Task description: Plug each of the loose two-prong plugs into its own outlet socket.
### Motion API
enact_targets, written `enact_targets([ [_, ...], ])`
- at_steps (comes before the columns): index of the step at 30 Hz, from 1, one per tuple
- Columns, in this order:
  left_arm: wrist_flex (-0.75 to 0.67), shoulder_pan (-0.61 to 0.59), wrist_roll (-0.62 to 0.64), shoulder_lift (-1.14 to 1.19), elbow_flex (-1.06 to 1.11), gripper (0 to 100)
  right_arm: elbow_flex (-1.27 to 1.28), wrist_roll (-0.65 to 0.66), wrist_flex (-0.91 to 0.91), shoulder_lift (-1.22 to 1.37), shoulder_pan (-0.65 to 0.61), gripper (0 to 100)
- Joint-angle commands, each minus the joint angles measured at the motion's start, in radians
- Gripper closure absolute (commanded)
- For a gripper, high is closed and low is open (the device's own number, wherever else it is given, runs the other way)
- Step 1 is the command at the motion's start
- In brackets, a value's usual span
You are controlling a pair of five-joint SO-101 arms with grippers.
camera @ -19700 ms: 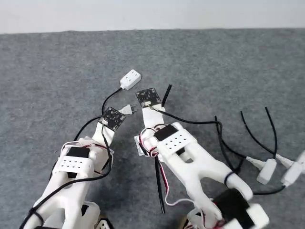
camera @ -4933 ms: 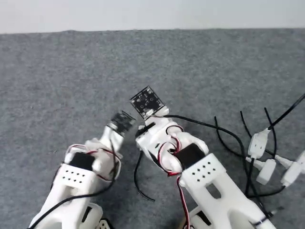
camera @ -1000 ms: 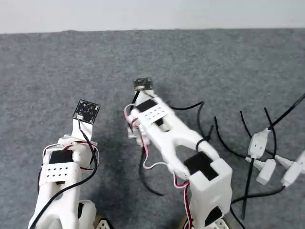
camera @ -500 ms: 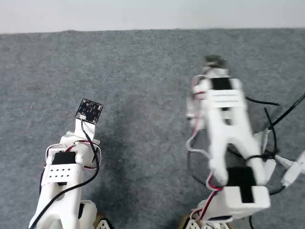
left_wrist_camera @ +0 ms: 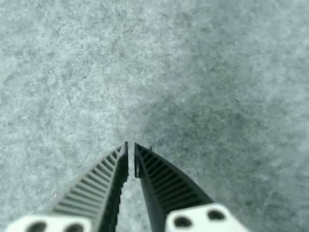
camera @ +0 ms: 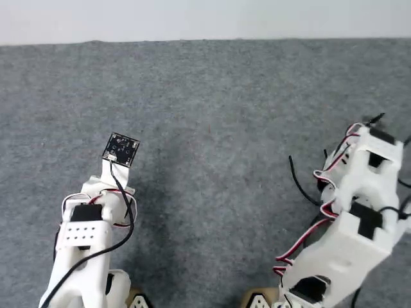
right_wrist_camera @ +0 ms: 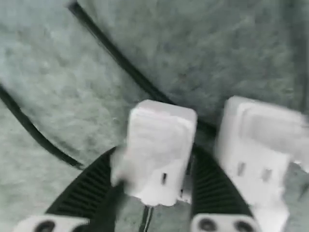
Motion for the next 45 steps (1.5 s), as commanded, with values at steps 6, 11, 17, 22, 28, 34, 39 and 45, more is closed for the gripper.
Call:
enact_targets([
  [6, -0.021, -0.003, 0.005, -0.356, 0.143, 99, -0.233, -0.037, 0.199, -0.091, -0.033, 82.7],
  [11, 0.035, -0.002, 0.060, -0.566, 0.211, 99, -0.232, -0.032, 0.337, -0.202, -0.091, 95.7],
  [17, 0.132, -0.002, 0.060, -0.852, 0.291, 99, -0.054, -0.040, 0.334, -0.295, -0.128, 99.1],
  [22, 0.272, 0.008, 0.064, -1.082, 0.332, 98, 0.264, -0.038, 0.059, -0.407, -0.140, 99.0],
  [28, 0.282, 0.006, 0.066, -1.054, 0.335, 98, 0.543, -0.031, -0.137, -0.558, -0.148, 98.7],
  [34, 0.287, 0.006, 0.066, -1.057, 0.392, 98, 0.707, -0.031, -0.136, -0.607, -0.252, 99.0],
  [39, 0.376, 0.006, 0.066, -1.057, 0.394, 98, 0.813, -0.031, -0.134, -0.608, -0.367, 99.0],
  [45, 0.499, 0.005, 0.066, -1.057, 0.397, 99, 0.876, -0.035, -0.145, -0.610, -0.476, 99.0],
])
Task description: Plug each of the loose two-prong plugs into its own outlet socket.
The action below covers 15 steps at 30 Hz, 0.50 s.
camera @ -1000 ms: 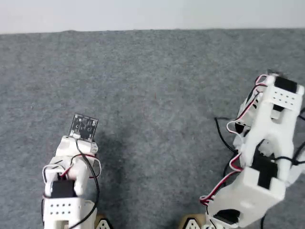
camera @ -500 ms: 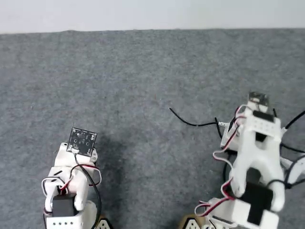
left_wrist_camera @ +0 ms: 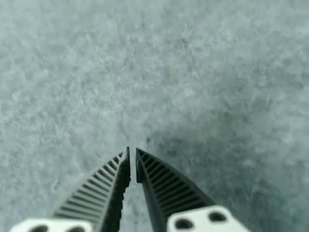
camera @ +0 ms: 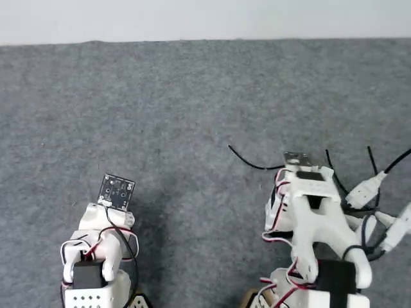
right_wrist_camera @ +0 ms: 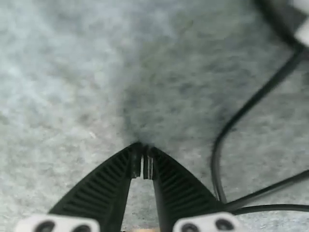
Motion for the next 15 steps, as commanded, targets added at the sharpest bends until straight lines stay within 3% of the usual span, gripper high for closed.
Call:
enact_targets([
  [1, 0.075, 0.006, 0.012, -0.021, -0.001, 99, 0.028, -0.008, -0.019, -0.030, -0.082, 99.0],
  [7, 0.072, 0.006, 0.011, -0.021, 0.004, 99, 0.144, -0.012, -0.148, -0.189, -0.082, 99.0],
  [10, 0.072, 0.006, 0.011, -0.021, 0.004, 99, 0.298, -0.012, -0.257, -0.406, -0.051, 99.1],
  [15, 0.072, 0.002, 0.011, -0.021, 0.004, 99, 0.552, -0.006, -0.268, -0.869, -0.050, 99.1],
])
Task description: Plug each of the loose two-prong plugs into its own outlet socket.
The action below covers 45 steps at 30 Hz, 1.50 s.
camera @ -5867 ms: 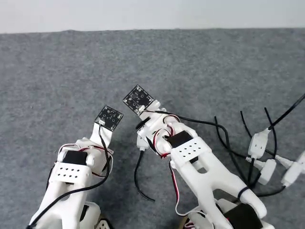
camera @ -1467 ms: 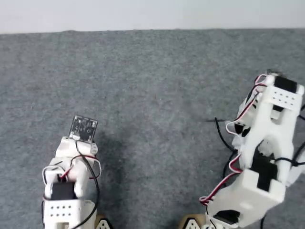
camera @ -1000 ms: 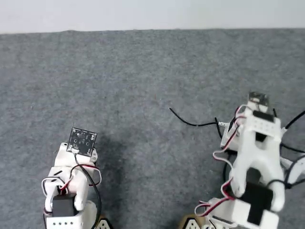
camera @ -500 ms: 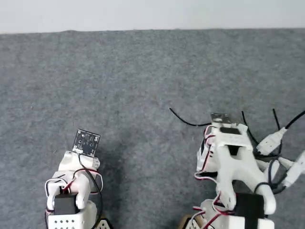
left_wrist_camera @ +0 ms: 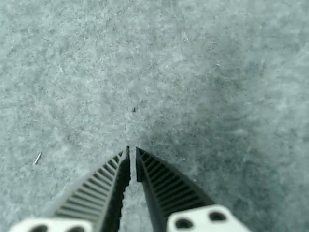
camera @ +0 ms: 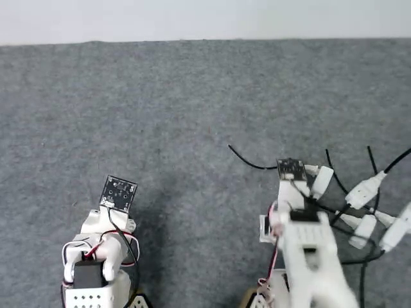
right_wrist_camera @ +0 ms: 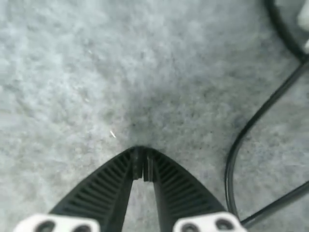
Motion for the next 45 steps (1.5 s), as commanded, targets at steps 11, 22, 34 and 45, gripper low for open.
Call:
enact_targets([
  [11, 0.003, 0.000, 0.009, -0.021, -0.010, 99, 0.292, -0.002, 0.398, -1.004, -0.047, 99.0],
  [22, 0.003, 0.002, 0.009, -0.021, -0.010, 99, 0.295, -0.003, 0.363, -0.989, 0.022, 99.0],
  [34, 0.003, 0.000, 0.009, -0.021, -0.010, 99, 0.293, -0.005, 0.404, -1.020, 0.022, 98.9],
  [45, 0.003, 0.000, 0.009, -0.021, -0.010, 99, 0.293, -0.005, 0.404, -1.020, 0.022, 98.9],
])
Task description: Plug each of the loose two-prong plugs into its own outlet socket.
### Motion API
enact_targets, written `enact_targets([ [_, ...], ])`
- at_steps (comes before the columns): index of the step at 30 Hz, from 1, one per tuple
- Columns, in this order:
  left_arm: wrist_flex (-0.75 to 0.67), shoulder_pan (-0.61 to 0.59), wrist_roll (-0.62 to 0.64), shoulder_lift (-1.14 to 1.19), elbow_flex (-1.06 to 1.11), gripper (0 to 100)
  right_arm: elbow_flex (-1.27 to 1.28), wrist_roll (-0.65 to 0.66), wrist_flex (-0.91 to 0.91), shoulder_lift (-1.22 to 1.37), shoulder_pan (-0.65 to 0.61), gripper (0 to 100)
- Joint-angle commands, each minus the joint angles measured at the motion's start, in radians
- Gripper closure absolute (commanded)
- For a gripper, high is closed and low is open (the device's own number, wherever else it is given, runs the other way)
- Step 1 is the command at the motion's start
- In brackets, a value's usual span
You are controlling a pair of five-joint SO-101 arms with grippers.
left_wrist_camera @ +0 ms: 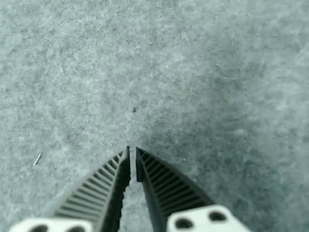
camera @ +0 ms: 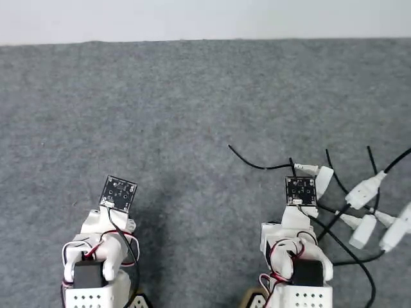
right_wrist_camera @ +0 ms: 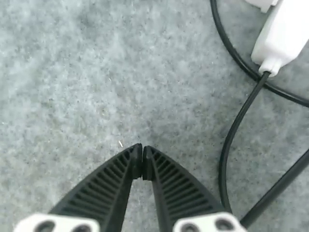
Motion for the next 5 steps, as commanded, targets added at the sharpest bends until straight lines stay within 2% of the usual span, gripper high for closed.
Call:
enact_targets([
  [1, 0.003, 0.000, 0.009, -0.021, -0.010, 99, 0.018, -0.005, 0.005, -0.015, 0.008, 98.9],
  [5, 0.003, 0.000, 0.009, -0.021, -0.010, 99, 0.018, -0.005, 0.005, -0.015, 0.008, 98.9],
])
